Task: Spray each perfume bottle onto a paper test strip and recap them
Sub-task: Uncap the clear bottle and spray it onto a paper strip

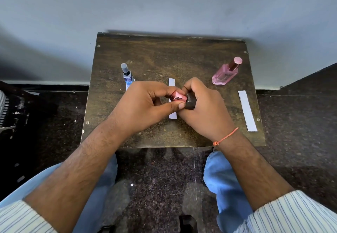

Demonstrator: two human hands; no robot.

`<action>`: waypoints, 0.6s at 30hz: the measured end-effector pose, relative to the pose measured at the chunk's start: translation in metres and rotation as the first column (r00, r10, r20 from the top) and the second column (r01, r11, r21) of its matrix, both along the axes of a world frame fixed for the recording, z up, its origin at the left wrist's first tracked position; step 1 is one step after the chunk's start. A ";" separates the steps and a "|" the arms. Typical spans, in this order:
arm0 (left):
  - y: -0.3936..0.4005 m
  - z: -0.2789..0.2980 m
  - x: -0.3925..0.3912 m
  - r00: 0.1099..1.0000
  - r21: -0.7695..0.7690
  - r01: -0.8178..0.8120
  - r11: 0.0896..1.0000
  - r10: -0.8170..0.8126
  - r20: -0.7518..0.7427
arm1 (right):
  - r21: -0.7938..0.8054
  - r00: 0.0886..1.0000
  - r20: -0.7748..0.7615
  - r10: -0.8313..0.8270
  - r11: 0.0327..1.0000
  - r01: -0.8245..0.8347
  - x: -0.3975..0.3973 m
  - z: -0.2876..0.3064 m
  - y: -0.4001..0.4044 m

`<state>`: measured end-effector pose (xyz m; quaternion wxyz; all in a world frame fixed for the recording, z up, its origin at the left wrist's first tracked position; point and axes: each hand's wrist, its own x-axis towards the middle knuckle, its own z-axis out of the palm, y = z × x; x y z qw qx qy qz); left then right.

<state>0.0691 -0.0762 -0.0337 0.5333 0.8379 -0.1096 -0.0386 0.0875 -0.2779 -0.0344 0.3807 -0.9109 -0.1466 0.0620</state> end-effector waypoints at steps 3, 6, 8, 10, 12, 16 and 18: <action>0.001 0.001 0.001 0.999 -0.105 -0.030 0.994 0.025 -0.043 | 0.120 0.999 -0.053 0.004 0.993 0.002 0.000 0.006 0.000; 0.003 0.006 0.002 0.997 -0.195 -0.044 0.980 0.031 -0.071 | 0.264 0.995 -0.090 0.031 0.964 -0.006 0.002 0.009 -0.002; 0.005 0.008 0.004 0.995 -0.219 -0.058 0.974 0.039 -0.091 | 0.323 0.995 -0.097 0.026 0.946 0.007 0.004 0.009 -0.003; 0.007 0.008 0.005 0.993 -0.186 -0.084 0.979 0.066 -0.101 | 0.354 0.998 -0.060 0.001 0.935 0.021 0.005 0.006 -0.003; 0.007 0.006 0.005 0.989 -0.148 -0.097 0.984 0.078 -0.125 | 0.390 0.999 -0.040 -0.032 0.920 0.045 0.007 0.003 -0.003; 0.007 -0.003 0.005 0.983 0.021 -0.096 0.995 0.099 -0.154 | 0.451 0.995 -0.001 -0.100 0.888 0.090 0.014 -0.002 -0.005; 0.009 -0.007 0.005 0.995 0.232 -0.051 0.971 0.071 -0.077 | 0.466 0.990 0.010 -0.140 0.877 0.119 0.016 -0.003 -0.005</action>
